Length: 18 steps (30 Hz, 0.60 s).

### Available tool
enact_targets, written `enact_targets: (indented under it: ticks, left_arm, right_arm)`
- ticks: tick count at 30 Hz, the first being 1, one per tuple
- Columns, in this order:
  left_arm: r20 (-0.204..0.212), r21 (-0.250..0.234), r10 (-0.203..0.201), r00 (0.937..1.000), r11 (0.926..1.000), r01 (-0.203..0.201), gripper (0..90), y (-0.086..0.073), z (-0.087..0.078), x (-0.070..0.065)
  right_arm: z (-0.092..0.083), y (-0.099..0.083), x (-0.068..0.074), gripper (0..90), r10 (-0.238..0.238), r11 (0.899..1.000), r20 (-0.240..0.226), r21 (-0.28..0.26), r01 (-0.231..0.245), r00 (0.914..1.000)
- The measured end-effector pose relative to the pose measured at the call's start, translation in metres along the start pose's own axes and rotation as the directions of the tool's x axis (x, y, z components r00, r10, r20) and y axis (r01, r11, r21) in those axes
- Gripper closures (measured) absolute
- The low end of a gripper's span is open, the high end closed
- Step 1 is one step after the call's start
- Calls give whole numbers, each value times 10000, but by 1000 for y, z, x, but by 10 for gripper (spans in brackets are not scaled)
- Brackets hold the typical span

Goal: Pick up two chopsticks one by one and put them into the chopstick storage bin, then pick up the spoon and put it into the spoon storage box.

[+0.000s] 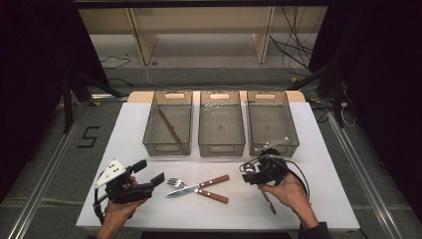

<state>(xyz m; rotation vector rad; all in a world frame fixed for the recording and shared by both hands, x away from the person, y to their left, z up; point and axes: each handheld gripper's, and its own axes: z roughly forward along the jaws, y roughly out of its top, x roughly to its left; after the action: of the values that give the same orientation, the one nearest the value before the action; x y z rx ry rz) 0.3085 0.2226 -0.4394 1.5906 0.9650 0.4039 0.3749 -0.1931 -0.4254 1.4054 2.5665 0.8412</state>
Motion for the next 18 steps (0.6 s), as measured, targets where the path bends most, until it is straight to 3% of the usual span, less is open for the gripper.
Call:
enact_targets:
  ticks: [11,18]
  left_arm:
    - [9,-5,2,10000,10000,-2,132,0,0,0]
    - [-8,-2,15,10000,10000,-15,131,0,0,0]
  right_arm:
    - [5,-6,-5,325,57,9967,274,810,-79,9996]
    - [10,-8,-6,418,-140,9878,484,1554,63,9987]
